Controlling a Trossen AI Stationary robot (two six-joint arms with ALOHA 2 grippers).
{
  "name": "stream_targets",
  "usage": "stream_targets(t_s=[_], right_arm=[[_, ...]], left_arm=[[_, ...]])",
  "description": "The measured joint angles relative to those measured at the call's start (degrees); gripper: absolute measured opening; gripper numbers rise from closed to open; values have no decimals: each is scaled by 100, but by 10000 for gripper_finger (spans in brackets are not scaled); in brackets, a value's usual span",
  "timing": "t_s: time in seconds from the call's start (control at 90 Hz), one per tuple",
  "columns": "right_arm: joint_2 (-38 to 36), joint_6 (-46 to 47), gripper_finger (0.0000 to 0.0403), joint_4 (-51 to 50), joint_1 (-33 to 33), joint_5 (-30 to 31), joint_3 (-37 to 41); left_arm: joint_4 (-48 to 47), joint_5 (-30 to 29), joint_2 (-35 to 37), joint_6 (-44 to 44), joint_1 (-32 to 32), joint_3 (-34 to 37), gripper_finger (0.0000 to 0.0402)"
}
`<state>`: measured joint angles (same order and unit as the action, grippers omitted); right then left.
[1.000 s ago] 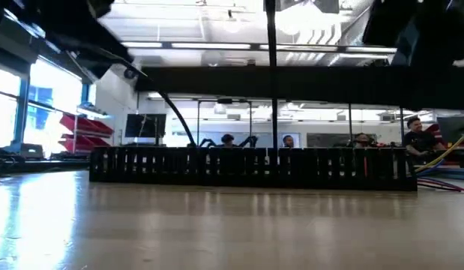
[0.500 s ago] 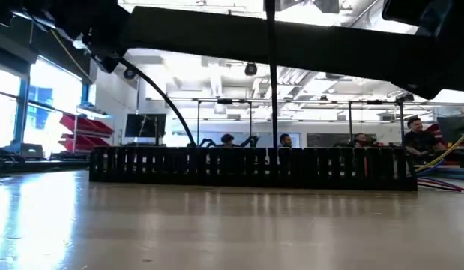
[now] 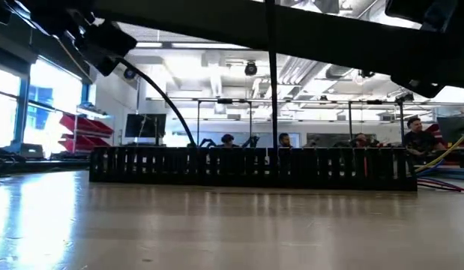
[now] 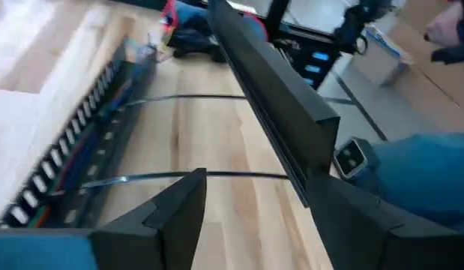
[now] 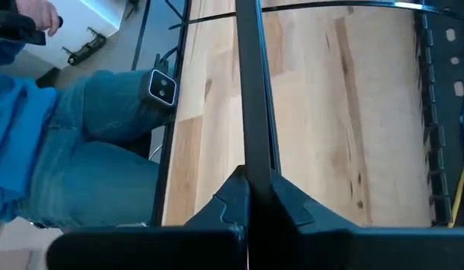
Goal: Ziptie cables
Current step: Close the black cable duct
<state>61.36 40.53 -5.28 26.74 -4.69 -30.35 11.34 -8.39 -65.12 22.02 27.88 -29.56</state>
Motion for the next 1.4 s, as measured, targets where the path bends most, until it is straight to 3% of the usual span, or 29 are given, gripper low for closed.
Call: stream_targets(t_s=[0.178,0.322,0.433,0.878,1.033,1.256,1.4], right_arm=[[4,245,0,-333,-18,163,0],[2,266,0,-357,-9,81,0],[2,214,0,-348,-11,81,0],[2,77,0,-283,-9,112,0],[2,46,0,-268,-7,103,0],[2,-38,0,-262,-7,141,0],[-2,-259,0,-228,-2,102,0]], left_arm=[[-1457,-76,217,179,202,-375,200],[-1617,-719,213,59,258,-394,192],[-1580,-1012,111,174,258,-394,191],[-50,-1037,-1151,299,258,-392,190],[188,-1072,-1264,291,330,-392,148],[247,-1162,-1266,297,345,-392,54],[804,-1032,-1271,208,345,-390,6]])
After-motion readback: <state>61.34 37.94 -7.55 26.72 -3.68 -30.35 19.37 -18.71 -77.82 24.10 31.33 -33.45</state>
